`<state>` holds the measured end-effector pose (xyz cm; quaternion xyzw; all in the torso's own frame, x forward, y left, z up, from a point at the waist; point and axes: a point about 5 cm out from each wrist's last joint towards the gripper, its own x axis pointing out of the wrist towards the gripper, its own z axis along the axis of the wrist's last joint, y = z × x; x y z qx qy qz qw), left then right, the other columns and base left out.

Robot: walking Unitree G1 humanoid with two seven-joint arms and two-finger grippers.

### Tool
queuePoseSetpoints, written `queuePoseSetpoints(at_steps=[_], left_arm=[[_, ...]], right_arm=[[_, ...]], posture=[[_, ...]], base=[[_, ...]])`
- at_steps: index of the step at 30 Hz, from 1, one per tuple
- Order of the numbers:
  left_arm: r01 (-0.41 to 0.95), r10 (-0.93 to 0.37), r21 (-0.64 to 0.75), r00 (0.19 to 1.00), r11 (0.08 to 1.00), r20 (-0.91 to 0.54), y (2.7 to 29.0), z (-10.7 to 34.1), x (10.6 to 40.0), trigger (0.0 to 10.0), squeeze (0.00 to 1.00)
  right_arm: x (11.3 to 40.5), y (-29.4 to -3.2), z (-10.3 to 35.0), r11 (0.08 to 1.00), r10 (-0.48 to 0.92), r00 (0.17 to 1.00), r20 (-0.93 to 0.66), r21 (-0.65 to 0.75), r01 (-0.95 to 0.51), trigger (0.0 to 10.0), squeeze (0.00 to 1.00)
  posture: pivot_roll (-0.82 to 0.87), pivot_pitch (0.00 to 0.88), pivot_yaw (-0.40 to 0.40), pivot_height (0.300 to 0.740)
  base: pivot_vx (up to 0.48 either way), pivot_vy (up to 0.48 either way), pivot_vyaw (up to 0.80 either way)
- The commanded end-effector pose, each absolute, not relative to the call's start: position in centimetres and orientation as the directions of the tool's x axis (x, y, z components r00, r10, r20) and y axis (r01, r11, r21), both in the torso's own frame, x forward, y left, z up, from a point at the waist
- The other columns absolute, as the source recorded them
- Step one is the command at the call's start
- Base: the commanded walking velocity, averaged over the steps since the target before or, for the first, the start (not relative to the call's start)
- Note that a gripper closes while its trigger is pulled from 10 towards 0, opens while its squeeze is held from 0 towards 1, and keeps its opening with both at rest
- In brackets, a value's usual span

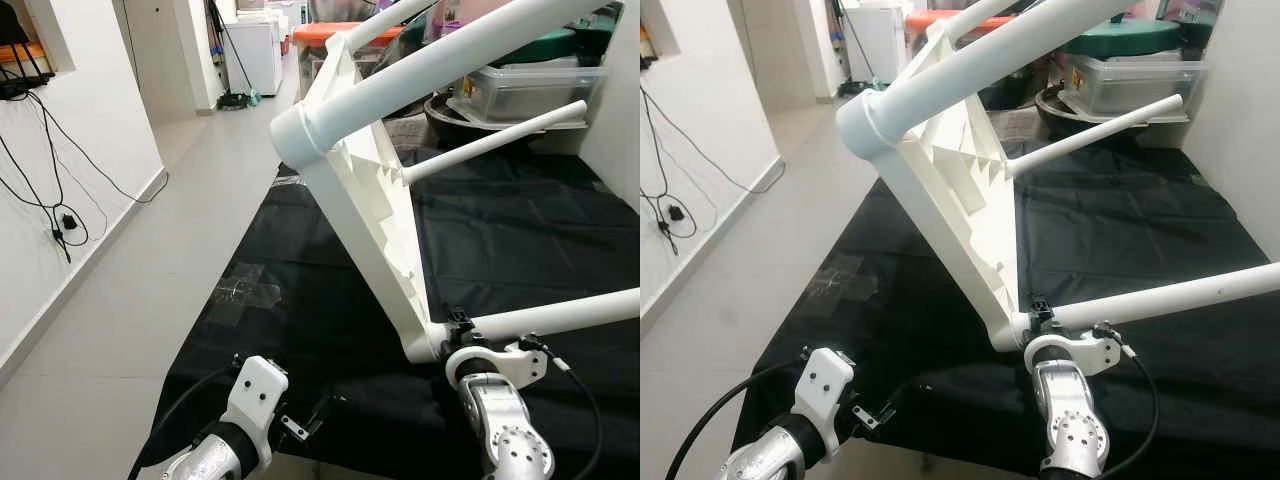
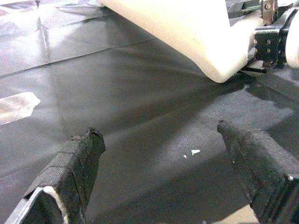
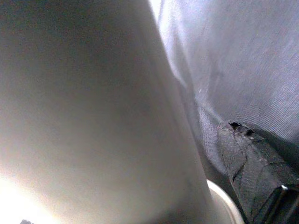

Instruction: Building children table

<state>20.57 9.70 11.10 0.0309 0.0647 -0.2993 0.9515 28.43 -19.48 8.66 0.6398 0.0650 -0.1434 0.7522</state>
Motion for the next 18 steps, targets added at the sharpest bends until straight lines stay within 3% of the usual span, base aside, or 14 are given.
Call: queuePoseSetpoints(at_steps=[1, 14, 15, 16, 17, 18], left_arm=[[0.577, -0.567, 0.040, 0.811, 0.815, -0.141, 9.8, 11.2, 20.4, 10.0, 0.00], [0.577, -0.567, 0.040, 0.811, 0.815, -0.141, 9.8, 11.2, 20.4, 10.0, 0.00], [0.578, -0.568, 0.041, 0.811, 0.815, -0.142, 9.8, 11.2, 20.4, 10.0, 0.00], [0.584, -0.572, 0.052, 0.808, 0.810, -0.142, 9.9, 11.4, 20.3, 10.0, 0.00], [0.584, -0.572, 0.052, 0.808, 0.810, -0.142, 9.9, 11.4, 20.3, 10.0, 0.00], [0.587, -0.575, 0.060, 0.805, 0.807, -0.143, 9.9, 11.5, 20.3, 10.0, 0.00]], right_arm=[[29.3, -14.1, 10.7, -0.199, -0.109, 0.810, -0.576, 0.811, 0.550, 10.0, 0.00], [29.3, -14.1, 10.7, -0.199, -0.109, 0.810, -0.576, 0.811, 0.550, 10.0, 0.00], [29.2, -13.9, 10.9, -0.234, -0.099, 0.819, -0.565, 0.813, 0.533, 10.0, 0.00], [29.0, -18.1, 7.9, -0.176, -0.244, 0.737, -0.630, 0.776, 0.605, 10.0, 0.00], [29.0, -18.1, 7.9, -0.176, -0.244, 0.737, -0.630, 0.776, 0.605, 10.0, 0.00], [28.6, -21.6, 6.3, -0.134, -0.352, 0.673, -0.650, 0.747, 0.651, 10.0, 0.00]], posture=[[0.18, 0.053, 0.029, 0.740], [0.18, 0.053, 0.029, 0.740], [0.18, 0.000, 0.000, 0.740], [0.19, 0.000, 0.000, 0.740], [0.19, 0.000, 0.000, 0.740], [0.19, 0.000, 0.000, 0.740]], base=[[0.000, 0.000, 0.00], [0.000, 0.000, 0.00], [0.000, 0.000, 0.00], [0.000, 0.000, 0.00], [0.000, 0.000, 0.00], [0.000, 0.000, 0.00]])
